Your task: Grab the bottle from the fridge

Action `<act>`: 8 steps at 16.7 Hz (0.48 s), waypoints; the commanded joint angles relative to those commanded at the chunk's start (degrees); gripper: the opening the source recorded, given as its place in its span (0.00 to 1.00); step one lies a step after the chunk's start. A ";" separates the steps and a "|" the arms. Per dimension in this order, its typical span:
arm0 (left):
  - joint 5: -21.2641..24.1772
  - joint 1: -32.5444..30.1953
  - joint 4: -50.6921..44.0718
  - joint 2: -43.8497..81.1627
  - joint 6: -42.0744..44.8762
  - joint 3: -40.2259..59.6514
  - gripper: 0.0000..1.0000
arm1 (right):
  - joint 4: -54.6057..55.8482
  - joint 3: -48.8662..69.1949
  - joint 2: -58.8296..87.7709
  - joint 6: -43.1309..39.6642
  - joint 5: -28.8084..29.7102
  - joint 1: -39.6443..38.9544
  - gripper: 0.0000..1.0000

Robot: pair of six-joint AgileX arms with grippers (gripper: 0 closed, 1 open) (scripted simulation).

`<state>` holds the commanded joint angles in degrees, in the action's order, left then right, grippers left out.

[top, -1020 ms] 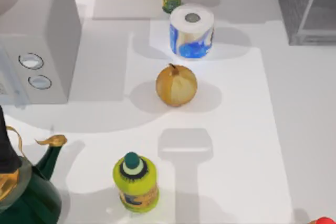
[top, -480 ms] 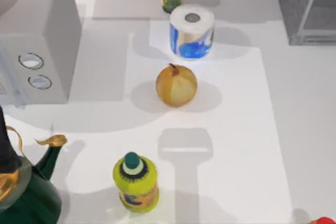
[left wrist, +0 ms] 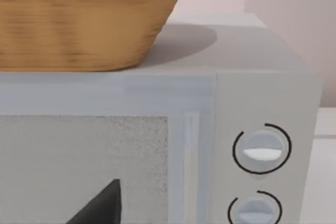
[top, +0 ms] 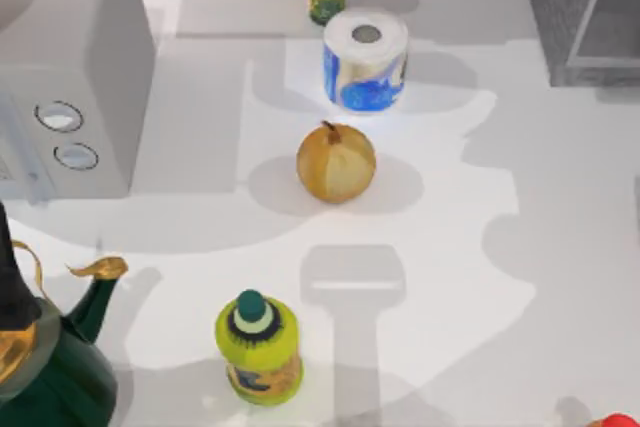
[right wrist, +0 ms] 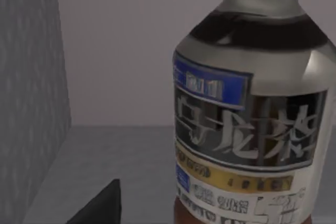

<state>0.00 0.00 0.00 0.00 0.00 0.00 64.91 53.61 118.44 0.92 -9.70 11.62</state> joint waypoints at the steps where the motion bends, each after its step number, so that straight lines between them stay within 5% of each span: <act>1: 0.00 0.00 0.00 0.00 0.00 0.00 1.00 | -0.15 0.16 0.04 0.00 0.11 -0.11 1.00; 8: 0.00 0.00 0.00 0.00 0.00 0.00 1.00 | -1.77 3.94 2.23 -0.01 0.28 -0.25 1.00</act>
<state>0.00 0.00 0.00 0.00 0.00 0.00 63.13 57.54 120.66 0.91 -9.42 11.37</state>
